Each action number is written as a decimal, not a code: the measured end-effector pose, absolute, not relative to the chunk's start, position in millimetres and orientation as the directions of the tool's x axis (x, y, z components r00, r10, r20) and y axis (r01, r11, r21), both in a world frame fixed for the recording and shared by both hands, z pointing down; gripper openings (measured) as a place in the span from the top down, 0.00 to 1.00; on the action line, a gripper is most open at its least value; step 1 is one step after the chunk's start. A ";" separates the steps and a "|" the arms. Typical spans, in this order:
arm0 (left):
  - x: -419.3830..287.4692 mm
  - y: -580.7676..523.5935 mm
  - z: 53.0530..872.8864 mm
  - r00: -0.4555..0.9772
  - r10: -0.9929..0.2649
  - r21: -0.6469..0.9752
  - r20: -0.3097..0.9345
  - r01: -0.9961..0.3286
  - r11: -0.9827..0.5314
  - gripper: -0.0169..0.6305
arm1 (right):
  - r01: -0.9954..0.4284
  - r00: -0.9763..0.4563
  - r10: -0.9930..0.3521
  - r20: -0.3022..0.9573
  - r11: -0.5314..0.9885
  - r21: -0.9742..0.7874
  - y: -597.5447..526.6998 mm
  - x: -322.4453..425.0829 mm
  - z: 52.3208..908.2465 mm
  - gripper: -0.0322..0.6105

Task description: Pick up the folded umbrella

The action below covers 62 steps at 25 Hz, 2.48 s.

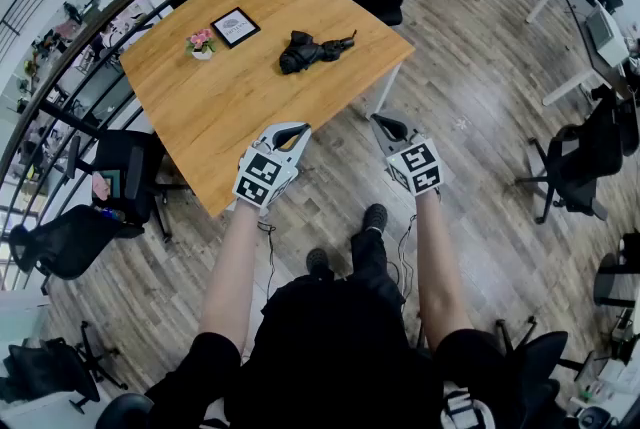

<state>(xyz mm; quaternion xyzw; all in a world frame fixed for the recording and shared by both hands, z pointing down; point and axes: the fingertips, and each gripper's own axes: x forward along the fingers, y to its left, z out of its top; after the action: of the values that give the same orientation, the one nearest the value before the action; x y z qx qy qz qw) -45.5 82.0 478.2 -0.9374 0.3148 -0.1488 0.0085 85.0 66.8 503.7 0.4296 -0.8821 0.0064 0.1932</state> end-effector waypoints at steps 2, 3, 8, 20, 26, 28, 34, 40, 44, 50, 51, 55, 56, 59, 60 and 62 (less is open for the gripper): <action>-57.7 92.0 477.0 0.756 -0.599 -0.111 0.266 -0.593 -0.798 0.94 | -0.755 -0.558 -0.755 0.345 0.634 0.166 76.0 74.6 500.9 0.94; -62.8 97.0 476.3 0.755 -0.600 -0.111 0.263 -0.594 -0.796 0.95 | -0.754 -0.556 -0.756 0.346 0.634 0.172 80.5 70.6 500.1 0.94; -73.6 114.5 464.1 0.768 -0.599 -0.095 0.224 -0.595 -0.798 0.94 | -0.754 -0.540 -0.761 0.361 0.627 0.194 98.5 63.5 498.1 0.94; -83.9 117.6 456.9 0.777 -0.590 -0.102 0.219 -0.583 -0.806 0.94 | -0.729 -0.570 -0.737 0.363 0.658 0.189 108.3 50.8 498.2 0.94; -89.5 114.8 455.6 0.763 -0.608 -0.125 0.219 -0.596 -0.793 0.93 | -0.701 -0.588 -0.715 0.379 0.684 0.203 111.1 39.3 502.0 0.85; -92.0 112.6 457.3 0.755 -0.616 -0.142 0.226 -0.600 -0.787 0.80 | -0.689 -0.597 -0.708 0.377 0.693 0.212 110.1 36.1 503.2 0.77; -93.5 111.4 460.7 0.748 -0.613 -0.175 0.253 -0.588 -0.790 0.62 | -0.652 -0.604 -0.686 0.407 0.718 0.244 108.7 28.8 506.1 0.57; -92.4 111.9 471.8 0.739 -0.611 -0.196 0.284 -0.579 -0.792 0.59 | -0.639 -0.597 -0.682 0.423 0.722 0.263 106.7 34.1 508.4 0.49; -89.1 105.3 469.5 0.735 -0.615 -0.188 0.284 -0.586 -0.788 0.59 | -0.654 -0.592 -0.694 0.409 0.711 0.259 98.6 42.6 503.2 0.49; -70.7 90.8 468.9 0.731 -0.622 -0.184 0.279 -0.595 -0.782 0.59 | -0.654 -0.598 -0.691 0.405 0.714 0.251 87.0 57.6 505.2 0.50; -65.6 87.7 467.5 0.733 -0.623 -0.184 0.273 -0.596 -0.782 0.59 | -0.652 -0.599 -0.689 0.407 0.715 0.252 84.1 61.7 505.8 0.50; -49.3 71.9 465.8 0.720 -0.636 -0.183 0.278 -0.610 -0.771 0.59 | -0.642 -0.613 -0.673 0.415 0.730 0.235 68.7 76.4 510.0 0.51; -45.5 67.7 466.4 0.718 -0.638 -0.183 0.277 -0.613 -0.769 0.59 | -0.638 -0.616 -0.668 0.418 0.734 0.231 64.6 79.5 511.4 0.51; -38.7 53.5 465.5 0.709 -0.651 -0.184 0.272 -0.626 -0.758 0.59 | -0.631 -0.621 -0.661 0.422 0.740 0.232 48.6 89.1 513.4 0.51; -37.1 48.9 465.1 0.703 -0.656 -0.182 0.273 -0.632 -0.753 0.59 | -0.628 -0.622 -0.659 0.423 0.742 0.234 43.2 92.0 513.0 0.51; -31.7 40.0 463.5 0.693 -0.667 -0.178 0.274 -0.645 -0.743 0.59 | -0.615 -0.630 -0.650 0.425 0.752 0.240 33.9 96.8 510.3 0.52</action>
<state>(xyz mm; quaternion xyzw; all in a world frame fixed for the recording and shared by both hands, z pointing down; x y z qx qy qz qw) -31.7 40.0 463.5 -0.9195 0.3566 -0.1621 0.0340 96.8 33.9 510.3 0.3506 -0.9019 -0.0359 0.2496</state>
